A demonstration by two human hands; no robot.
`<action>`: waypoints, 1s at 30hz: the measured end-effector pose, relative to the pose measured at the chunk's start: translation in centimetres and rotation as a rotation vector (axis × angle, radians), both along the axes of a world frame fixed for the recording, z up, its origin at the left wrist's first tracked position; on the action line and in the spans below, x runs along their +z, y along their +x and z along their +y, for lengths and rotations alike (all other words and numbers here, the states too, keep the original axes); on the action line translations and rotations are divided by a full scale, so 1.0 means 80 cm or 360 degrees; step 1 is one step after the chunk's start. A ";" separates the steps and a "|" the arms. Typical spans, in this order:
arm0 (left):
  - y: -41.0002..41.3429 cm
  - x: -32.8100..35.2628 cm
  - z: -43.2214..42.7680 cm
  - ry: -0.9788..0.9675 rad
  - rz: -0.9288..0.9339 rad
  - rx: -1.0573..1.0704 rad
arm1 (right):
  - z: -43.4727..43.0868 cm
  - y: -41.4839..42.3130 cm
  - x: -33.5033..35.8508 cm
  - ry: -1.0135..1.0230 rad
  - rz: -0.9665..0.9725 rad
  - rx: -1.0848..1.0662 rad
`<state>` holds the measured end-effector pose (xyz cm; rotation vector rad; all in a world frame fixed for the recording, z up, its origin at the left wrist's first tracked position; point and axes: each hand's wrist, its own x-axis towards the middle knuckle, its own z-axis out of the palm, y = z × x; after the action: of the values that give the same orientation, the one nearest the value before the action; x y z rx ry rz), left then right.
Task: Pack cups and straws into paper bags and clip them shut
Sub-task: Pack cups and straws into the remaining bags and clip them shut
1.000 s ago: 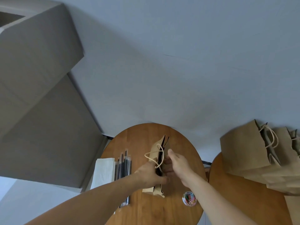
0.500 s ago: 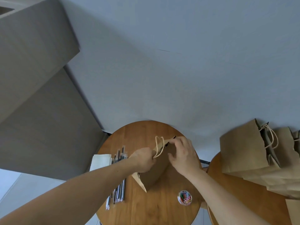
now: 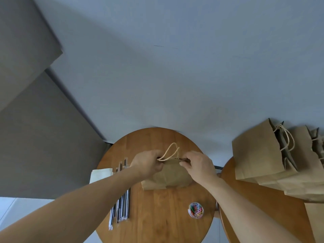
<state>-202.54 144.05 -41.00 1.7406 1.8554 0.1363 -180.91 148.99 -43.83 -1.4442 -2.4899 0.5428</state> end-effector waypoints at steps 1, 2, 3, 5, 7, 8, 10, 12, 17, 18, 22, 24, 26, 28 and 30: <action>0.003 -0.003 -0.001 0.0059 0.0033 0.0023 | 0.002 0.000 -0.002 0.0003 0.0013 -0.0008; 0.005 -0.007 -0.002 0.0115 0.0052 0.0024 | 0.003 0.002 -0.004 0.0003 0.0018 -0.0012; 0.005 -0.009 -0.001 0.0151 0.0052 0.0008 | 0.004 0.004 -0.005 -0.0003 0.0034 -0.0013; 0.002 -0.011 0.003 0.0123 0.0023 -0.0044 | 0.004 0.010 -0.007 -0.0031 0.0161 -0.0040; -0.002 -0.010 0.011 0.0063 0.0006 -0.0069 | 0.001 0.020 -0.009 -0.0082 0.0392 -0.0191; -0.004 -0.011 0.016 0.0056 -0.0004 -0.0072 | -0.002 0.027 -0.012 -0.0104 0.0534 -0.0333; -0.008 -0.012 0.022 0.0072 -0.0020 -0.0071 | -0.013 0.045 -0.026 -0.0127 0.0744 -0.0695; -0.011 -0.016 0.023 0.0072 -0.0026 -0.0070 | -0.029 0.066 -0.051 -0.0171 0.0661 -0.0913; -0.009 -0.020 0.021 0.0034 -0.0025 -0.0055 | -0.083 0.097 -0.122 -0.0874 -0.0075 -0.0666; -0.009 -0.019 0.022 0.0035 -0.0041 -0.0053 | -0.092 0.099 -0.133 -0.0936 -0.0221 -0.0609; -0.010 -0.016 0.021 0.0031 -0.0073 -0.0021 | -0.112 0.092 -0.157 -0.0961 -0.0528 -0.0554; -0.009 -0.016 0.019 0.0037 -0.0063 -0.0004 | -0.116 0.089 -0.165 -0.0957 -0.0599 -0.0529; -0.007 -0.015 0.016 0.0049 -0.0061 0.0003 | -0.118 0.087 -0.173 -0.0934 -0.0638 -0.0528; -0.005 -0.014 0.013 0.0058 -0.0067 0.0016 | -0.119 0.086 -0.179 -0.0861 -0.0685 -0.0545; -0.005 -0.014 0.011 0.0061 -0.0074 0.0030 | -0.121 0.082 -0.183 -0.0803 -0.0743 -0.0553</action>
<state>-202.92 144.92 -42.08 1.7316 1.8477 0.2193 -174.37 139.32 -58.49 -2.3772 -2.4256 0.8905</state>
